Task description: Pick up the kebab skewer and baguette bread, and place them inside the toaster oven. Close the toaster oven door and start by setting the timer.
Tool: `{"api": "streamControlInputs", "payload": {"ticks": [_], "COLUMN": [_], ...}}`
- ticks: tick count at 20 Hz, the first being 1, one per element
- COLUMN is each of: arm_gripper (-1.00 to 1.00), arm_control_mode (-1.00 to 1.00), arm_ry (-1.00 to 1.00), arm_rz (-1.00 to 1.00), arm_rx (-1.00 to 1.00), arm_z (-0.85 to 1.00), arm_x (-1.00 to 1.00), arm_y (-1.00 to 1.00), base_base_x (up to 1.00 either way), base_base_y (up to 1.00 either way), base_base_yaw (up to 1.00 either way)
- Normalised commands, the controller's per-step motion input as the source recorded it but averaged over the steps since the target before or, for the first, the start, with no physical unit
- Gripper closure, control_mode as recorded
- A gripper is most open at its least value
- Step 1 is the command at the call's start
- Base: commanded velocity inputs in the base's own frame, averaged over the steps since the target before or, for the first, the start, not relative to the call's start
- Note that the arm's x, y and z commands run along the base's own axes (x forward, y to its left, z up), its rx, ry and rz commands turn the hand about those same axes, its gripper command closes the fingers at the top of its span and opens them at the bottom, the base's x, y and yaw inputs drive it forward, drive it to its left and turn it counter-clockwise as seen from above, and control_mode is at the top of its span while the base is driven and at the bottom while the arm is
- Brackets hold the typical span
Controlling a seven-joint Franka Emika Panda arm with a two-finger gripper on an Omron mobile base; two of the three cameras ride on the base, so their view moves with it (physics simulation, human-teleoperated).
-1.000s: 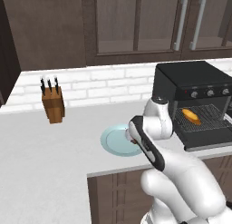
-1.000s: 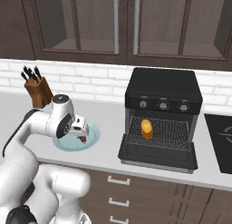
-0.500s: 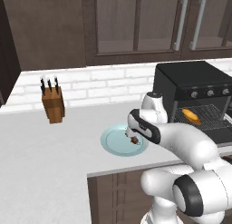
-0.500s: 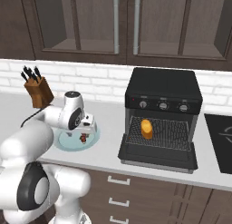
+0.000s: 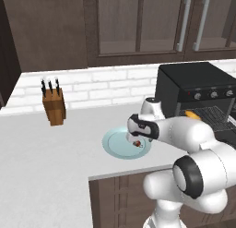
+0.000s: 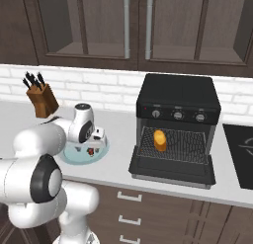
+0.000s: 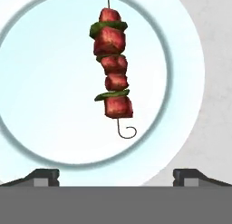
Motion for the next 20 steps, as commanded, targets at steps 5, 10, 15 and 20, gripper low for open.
{"api": "streamControlInputs", "payload": {"ticks": [5, 10, 15, 20], "arm_gripper": [-1.00, -1.00, -1.00, -1.00], "arm_control_mode": [-1.00, -1.00, -1.00, -1.00], "arm_ry": [-0.01, -0.01, -0.03, -0.06], "arm_rz": [0.00, 0.00, 0.00, 0.00], "arm_rx": [0.00, 0.00, 0.00, 0.00], "arm_z": [-0.24, -0.26, -0.17, -0.07], "arm_x": [0.22, 0.21, 0.13, 0.18], "arm_y": [0.04, 0.00, 0.00, 0.05], "base_base_x": [0.00, 0.00, 0.00, 0.00], "base_base_y": [0.00, 0.00, 0.00, 0.00], "base_base_yaw": [0.00, 0.00, 0.00, 0.00]}}
